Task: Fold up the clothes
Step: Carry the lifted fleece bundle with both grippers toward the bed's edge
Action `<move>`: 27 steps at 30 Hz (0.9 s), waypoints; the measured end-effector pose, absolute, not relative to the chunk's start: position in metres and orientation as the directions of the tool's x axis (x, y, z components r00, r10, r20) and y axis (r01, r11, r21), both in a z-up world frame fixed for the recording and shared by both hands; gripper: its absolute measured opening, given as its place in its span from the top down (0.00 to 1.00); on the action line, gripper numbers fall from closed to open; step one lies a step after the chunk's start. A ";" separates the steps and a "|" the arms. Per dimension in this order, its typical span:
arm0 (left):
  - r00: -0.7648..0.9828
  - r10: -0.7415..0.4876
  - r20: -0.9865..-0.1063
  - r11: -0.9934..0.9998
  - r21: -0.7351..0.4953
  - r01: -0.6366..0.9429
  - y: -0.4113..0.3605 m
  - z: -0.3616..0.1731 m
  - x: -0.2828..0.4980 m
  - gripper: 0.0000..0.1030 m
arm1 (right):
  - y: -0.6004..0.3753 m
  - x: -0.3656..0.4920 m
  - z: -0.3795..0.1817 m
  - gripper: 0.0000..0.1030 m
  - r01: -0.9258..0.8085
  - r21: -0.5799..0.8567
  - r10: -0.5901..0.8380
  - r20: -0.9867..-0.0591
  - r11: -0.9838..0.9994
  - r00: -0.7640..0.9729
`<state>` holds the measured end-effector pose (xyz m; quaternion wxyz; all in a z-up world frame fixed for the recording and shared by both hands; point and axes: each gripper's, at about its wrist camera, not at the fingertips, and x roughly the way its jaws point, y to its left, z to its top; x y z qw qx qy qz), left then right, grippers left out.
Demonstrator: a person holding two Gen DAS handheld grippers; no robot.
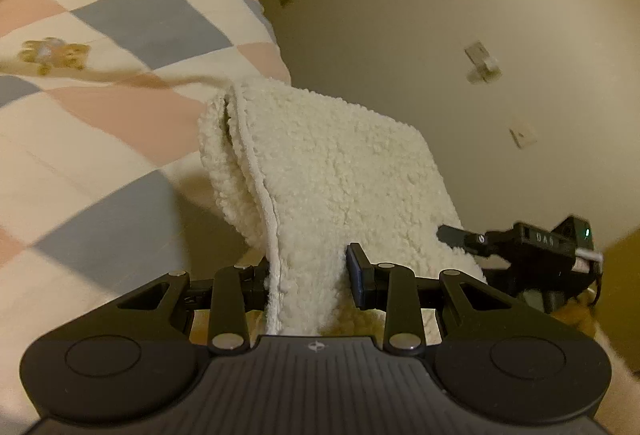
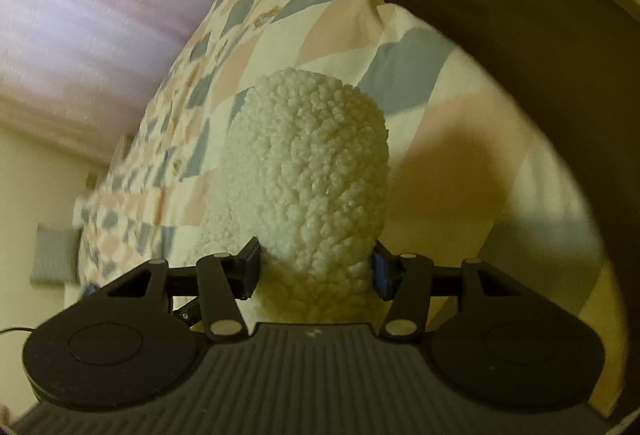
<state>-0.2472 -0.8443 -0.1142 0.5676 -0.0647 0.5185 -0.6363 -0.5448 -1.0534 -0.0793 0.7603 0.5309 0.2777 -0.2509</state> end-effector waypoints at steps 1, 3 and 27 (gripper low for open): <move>-0.315 -0.801 -0.509 0.199 -0.723 0.662 -0.851 -0.122 -0.258 0.69 | -1.068 -0.546 -0.089 0.50 0.668 0.664 -0.073 -0.689 0.335 0.721; -0.284 -0.789 -0.545 0.248 -0.705 0.665 -0.865 -0.145 -0.273 0.67 | -1.090 -0.546 -0.112 0.43 0.673 0.641 -0.064 -0.705 0.369 0.706; -0.351 -0.696 -0.627 0.210 -0.644 0.736 -0.889 -0.167 -0.291 0.60 | -1.071 -0.608 -0.153 0.36 0.766 0.590 -0.179 -0.750 0.255 0.637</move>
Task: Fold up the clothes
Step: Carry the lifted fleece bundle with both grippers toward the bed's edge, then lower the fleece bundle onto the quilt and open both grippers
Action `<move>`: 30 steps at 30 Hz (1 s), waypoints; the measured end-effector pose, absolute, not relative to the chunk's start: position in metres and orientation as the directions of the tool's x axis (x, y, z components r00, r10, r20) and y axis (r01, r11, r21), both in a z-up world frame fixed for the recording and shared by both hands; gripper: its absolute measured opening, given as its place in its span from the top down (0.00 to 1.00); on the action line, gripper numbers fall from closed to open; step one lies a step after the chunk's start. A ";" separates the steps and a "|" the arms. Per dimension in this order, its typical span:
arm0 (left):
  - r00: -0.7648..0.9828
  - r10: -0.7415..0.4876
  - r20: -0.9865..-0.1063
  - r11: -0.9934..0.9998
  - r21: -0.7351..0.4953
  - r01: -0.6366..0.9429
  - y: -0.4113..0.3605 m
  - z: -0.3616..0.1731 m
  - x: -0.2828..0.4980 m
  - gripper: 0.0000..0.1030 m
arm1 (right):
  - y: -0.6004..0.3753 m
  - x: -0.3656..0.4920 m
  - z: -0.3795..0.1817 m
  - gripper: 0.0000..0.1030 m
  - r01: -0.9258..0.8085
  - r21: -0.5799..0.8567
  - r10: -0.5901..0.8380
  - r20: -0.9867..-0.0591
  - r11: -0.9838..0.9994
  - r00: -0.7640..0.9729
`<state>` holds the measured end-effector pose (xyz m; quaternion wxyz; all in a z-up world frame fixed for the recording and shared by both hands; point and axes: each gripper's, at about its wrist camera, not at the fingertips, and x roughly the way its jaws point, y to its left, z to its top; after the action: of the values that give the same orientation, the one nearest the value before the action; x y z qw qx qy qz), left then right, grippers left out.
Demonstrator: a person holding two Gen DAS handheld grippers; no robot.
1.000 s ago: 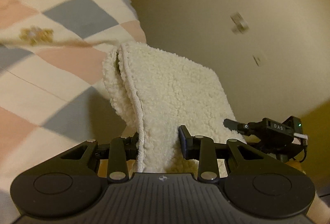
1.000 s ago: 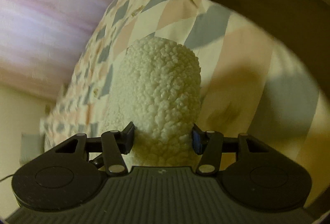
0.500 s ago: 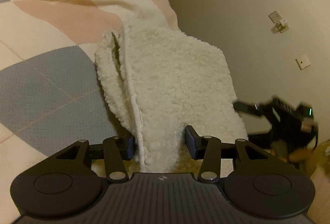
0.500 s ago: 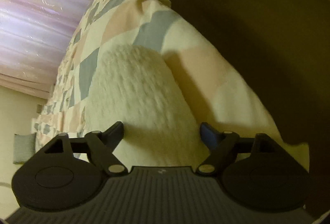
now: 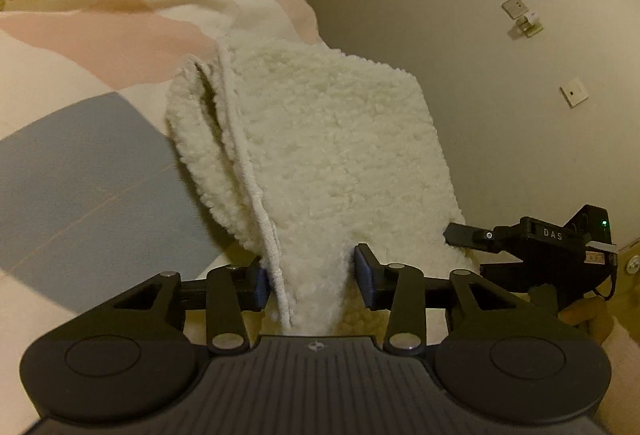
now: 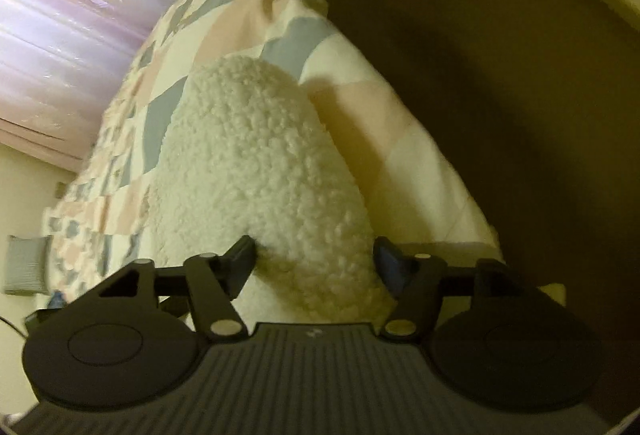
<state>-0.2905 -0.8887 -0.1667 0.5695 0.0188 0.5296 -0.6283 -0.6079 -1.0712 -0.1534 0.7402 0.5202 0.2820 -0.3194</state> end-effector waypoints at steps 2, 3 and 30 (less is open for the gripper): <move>-0.351 -0.682 -0.642 0.207 -0.629 0.749 -0.884 -0.159 -0.284 0.58 | -1.069 -0.604 -0.130 0.34 0.798 0.539 -0.265 -0.755 0.270 0.600; -0.352 -0.683 -0.640 0.194 -0.624 0.757 -0.879 -0.152 -0.278 0.49 | -1.069 -0.602 -0.118 0.34 0.806 0.519 -0.315 -0.743 0.284 0.590; -0.333 -0.668 -0.666 0.160 -0.565 0.809 -0.963 -0.177 -0.211 0.81 | -1.070 -0.490 -0.114 0.96 0.820 0.257 -0.576 -0.606 0.511 0.549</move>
<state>-0.2115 -0.9628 -0.1771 0.5732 0.0704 0.5016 -0.6441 -0.4899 -1.0695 -0.1137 0.8386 0.2670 0.2287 -0.4162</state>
